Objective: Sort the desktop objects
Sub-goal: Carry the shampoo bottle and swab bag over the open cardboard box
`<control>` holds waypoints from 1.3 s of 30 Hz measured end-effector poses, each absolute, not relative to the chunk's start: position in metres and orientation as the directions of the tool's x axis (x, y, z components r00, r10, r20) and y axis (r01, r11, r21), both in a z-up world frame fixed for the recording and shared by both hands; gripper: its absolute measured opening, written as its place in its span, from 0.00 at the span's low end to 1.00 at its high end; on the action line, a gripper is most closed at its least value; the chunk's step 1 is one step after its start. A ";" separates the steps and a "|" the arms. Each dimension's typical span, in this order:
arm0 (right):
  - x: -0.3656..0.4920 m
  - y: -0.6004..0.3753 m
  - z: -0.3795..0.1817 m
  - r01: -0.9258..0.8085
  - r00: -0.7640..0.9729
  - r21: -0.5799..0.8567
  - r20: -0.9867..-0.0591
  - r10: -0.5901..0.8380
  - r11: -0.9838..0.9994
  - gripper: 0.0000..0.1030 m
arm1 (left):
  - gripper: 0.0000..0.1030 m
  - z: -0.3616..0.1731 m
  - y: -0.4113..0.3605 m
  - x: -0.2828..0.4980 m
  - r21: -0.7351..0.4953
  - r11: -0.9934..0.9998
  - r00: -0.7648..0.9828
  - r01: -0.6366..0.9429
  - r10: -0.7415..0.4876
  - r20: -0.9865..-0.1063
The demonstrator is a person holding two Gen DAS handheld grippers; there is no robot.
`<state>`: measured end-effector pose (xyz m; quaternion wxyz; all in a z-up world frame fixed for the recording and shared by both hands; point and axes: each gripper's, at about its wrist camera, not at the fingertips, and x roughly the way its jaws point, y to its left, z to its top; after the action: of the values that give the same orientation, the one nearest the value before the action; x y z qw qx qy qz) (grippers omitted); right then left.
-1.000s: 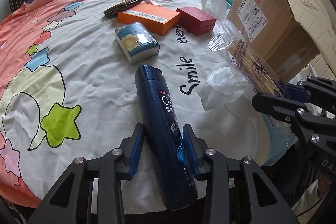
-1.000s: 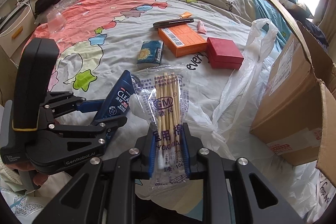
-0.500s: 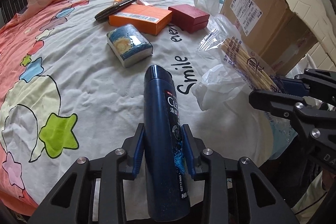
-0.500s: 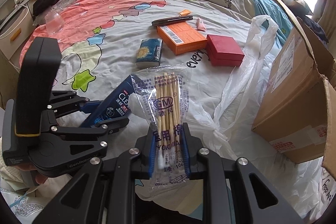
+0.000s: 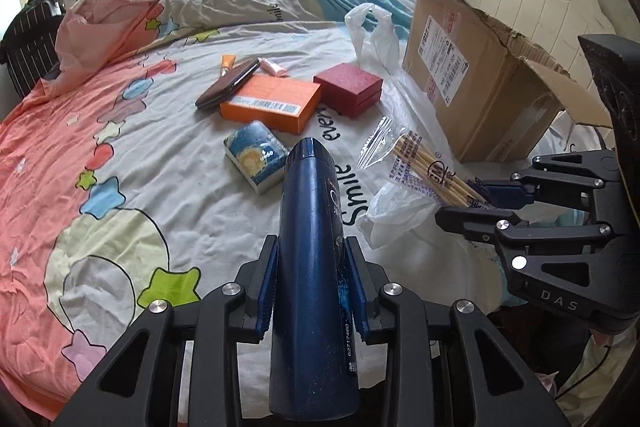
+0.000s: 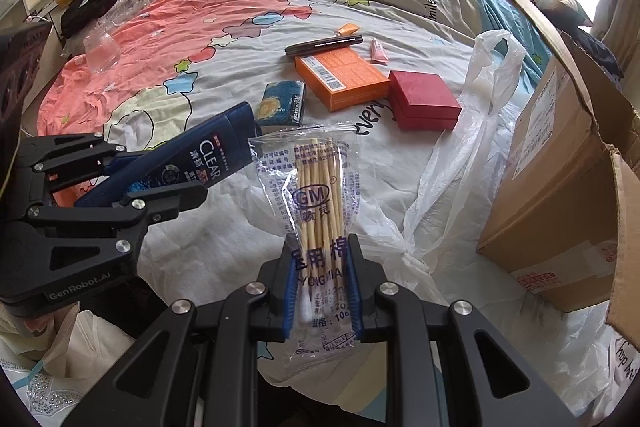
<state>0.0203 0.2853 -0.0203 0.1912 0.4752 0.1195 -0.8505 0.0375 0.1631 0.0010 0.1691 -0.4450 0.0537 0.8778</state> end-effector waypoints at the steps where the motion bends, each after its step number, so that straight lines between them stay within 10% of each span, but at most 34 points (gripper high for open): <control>1: 0.021 0.286 -0.017 0.437 -0.482 -0.024 -0.850 -0.211 -0.899 0.20 | 0.31 0.007 0.165 0.039 -0.045 -0.935 -0.557 -0.352 0.248 -0.792; 39: 0.050 0.412 0.103 0.132 -0.713 -0.051 -0.698 -0.059 -0.990 0.20 | 0.31 0.144 0.319 0.025 0.062 -0.781 -0.634 -0.621 0.454 -0.627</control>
<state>0.0503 0.4115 0.1028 0.0516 0.3750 0.0483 -0.9243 0.0251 0.3192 0.1444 0.3008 -0.3045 0.1373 0.8933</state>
